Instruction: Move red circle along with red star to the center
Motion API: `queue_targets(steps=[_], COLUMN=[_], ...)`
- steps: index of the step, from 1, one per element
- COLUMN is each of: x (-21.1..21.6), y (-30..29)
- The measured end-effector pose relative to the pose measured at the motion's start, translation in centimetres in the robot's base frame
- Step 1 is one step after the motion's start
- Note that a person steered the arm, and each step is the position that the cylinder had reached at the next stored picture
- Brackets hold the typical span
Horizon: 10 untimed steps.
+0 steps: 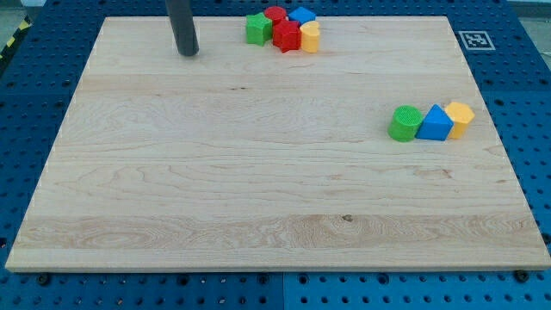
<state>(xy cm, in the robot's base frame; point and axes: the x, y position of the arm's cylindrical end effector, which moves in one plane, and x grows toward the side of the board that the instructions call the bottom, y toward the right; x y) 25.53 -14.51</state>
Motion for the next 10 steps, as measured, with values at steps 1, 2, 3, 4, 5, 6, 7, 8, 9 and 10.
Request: queue_targets(steps=[1,2,3,4,5,6,7,8,9,10], x=[-5.2,-5.9,-5.9,-6.3,-6.4,-6.4,-6.3,-6.3,-6.4,-6.2], y=[0.0,0.0,0.0,0.0,0.4,1.3,3.1,4.5,6.2,7.3])
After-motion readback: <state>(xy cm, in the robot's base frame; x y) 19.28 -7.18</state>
